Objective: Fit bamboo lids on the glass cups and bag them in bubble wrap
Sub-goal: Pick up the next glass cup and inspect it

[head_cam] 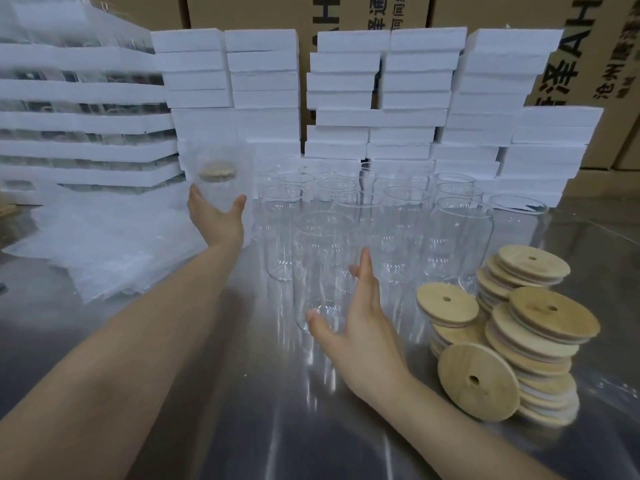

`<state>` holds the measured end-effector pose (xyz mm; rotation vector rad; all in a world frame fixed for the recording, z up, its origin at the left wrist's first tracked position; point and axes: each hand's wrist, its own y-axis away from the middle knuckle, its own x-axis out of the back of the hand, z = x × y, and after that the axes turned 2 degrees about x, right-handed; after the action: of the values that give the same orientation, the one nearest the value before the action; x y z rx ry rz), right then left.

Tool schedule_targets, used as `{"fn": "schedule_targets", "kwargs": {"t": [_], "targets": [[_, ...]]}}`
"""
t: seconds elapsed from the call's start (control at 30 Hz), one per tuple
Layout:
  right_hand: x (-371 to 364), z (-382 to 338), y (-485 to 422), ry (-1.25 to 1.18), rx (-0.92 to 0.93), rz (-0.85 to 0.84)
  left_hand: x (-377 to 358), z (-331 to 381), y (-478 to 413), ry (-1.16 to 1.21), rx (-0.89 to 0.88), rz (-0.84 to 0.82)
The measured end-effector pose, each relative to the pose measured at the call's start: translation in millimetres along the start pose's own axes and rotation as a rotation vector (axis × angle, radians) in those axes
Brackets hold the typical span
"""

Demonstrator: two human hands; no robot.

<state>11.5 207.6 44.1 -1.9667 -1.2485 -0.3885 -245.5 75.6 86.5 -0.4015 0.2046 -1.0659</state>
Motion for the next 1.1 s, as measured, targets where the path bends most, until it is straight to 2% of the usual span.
{"fn": "schedule_targets", "kwargs": {"t": [0.1, 0.17, 0.33, 0.43, 0.5, 0.57, 0.63, 0.73, 0.77, 0.97, 1.1], "targets": [[1.1, -1.5, -1.6, 0.005, -0.006, -0.005, 6.9, 18.0, 25.0, 0.041, 0.155, -0.002], [2.2, -0.9, -2.4, 0.023, -0.014, -0.006, 15.3, 30.2, 53.7, 0.116, 0.149, 0.007], [9.1, 4.8, -7.9, 0.013, -0.089, -0.092, 36.0, 55.5, 137.1, 0.285, -0.143, -0.005], [10.9, 5.7, -8.8, -0.065, -0.082, -0.052, 46.5, 54.7, 162.6, 0.277, -0.36, -0.04], [11.1, 4.3, -8.8, -0.168, -0.077, -0.009, 53.2, 51.3, 169.2, 0.26, -0.437, -0.135], [11.5, 2.3, -10.1, -0.265, -0.059, 0.045, 58.6, 54.3, 175.1, 0.34, -0.376, -0.34], [14.0, 0.4, -11.2, -0.339, -0.048, 0.099, 59.9, 64.7, 183.3, 0.446, -0.184, -0.589], [22.1, 3.2, -14.0, -0.451, -0.07, 0.129, 56.4, 75.1, 188.8, 0.574, 0.138, -0.794], [24.8, 4.9, -15.0, -0.475, -0.079, 0.126, 56.3, 76.7, 189.4, 0.594, 0.197, -0.834], [26.0, 7.5, -14.4, -0.457, -0.043, 0.107, 56.0, 71.8, 186.2, 0.571, 0.175, -0.914], [30.1, 7.6, -11.5, -0.349, 0.043, 0.094, 55.3, 62.5, 182.3, 0.572, 0.152, -0.968]]}}
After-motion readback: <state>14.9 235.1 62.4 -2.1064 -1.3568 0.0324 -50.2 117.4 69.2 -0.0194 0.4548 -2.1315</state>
